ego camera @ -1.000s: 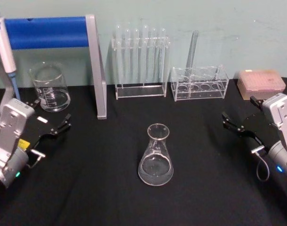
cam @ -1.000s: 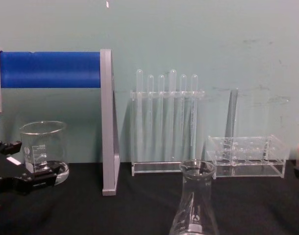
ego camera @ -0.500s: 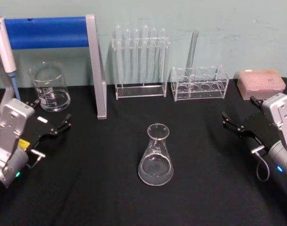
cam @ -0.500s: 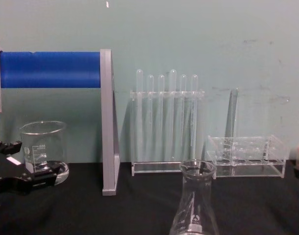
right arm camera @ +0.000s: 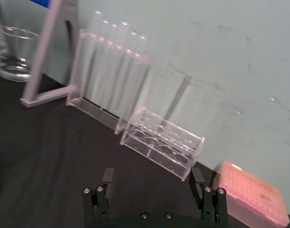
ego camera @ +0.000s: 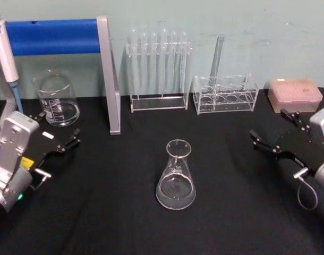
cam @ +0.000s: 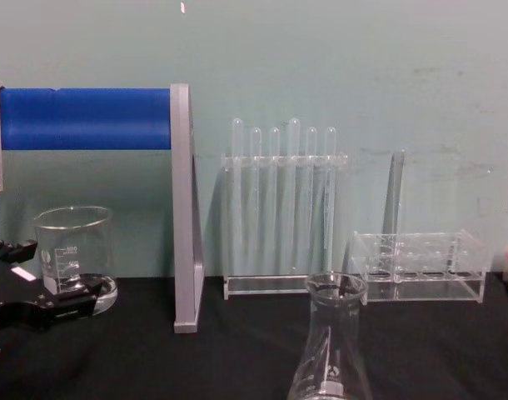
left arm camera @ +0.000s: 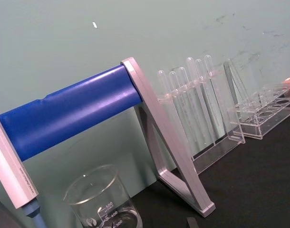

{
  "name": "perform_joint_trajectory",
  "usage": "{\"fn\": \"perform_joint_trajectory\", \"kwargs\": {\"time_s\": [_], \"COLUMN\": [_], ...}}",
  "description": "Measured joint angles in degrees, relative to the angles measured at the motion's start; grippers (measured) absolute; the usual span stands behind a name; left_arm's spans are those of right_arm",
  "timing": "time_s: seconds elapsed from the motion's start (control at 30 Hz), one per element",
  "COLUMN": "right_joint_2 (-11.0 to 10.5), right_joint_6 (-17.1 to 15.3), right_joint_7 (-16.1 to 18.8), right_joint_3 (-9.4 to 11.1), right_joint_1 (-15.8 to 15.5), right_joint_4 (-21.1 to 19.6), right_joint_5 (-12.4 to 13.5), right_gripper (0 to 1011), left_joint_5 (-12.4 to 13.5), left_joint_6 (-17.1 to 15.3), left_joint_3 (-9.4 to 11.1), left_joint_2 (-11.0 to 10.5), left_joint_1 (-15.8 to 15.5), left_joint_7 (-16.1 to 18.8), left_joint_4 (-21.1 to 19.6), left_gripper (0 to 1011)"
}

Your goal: Grasp the erlenmeyer flask with one hand, shake it three times, then place it back.

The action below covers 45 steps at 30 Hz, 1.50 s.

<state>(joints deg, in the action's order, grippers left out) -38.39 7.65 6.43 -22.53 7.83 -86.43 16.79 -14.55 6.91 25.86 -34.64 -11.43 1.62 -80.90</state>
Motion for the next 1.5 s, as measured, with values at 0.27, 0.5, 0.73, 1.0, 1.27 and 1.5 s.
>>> {"fn": "perform_joint_trajectory", "kwargs": {"time_s": [0.27,0.5,0.73,1.0,1.27,1.5], "right_joint_2": [-3.04,-3.57,-2.89,-0.51,2.00,4.13], "right_joint_6": [-0.01,0.77,1.00,-0.38,-2.39,-4.17], "right_joint_7": [4.13,9.21,16.26,24.99,31.76,35.90], "right_joint_3": [1.58,1.65,0.64,-1.13,-2.69,-4.65], "right_joint_1": [-4.04,-5.00,-3.81,-0.52,2.88,6.50], "right_joint_4": [-5.62,-7.57,-7.06,-4.32,-0.84,3.14], "right_joint_5": [1.76,3.08,5.83,9.22,11.89,14.12], "right_gripper": [1004,1004,1004,1004,1004,1004], "left_joint_5": [0.00,0.00,0.00,0.00,0.00,0.00], "left_joint_6": [0.00,0.00,0.00,0.00,0.00,0.00], "left_joint_3": [0.00,0.00,0.00,0.00,0.00,0.00], "left_joint_2": [0.00,0.00,0.00,0.00,0.00,0.00], "left_joint_1": [0.00,0.00,0.00,0.00,0.00,0.00], "left_joint_7": [0.00,0.00,0.00,0.00,0.00,0.00], "left_joint_4": [0.00,0.00,0.00,0.00,0.00,0.00], "left_gripper": [1001,1001,1001,1001,1001,1001]}}
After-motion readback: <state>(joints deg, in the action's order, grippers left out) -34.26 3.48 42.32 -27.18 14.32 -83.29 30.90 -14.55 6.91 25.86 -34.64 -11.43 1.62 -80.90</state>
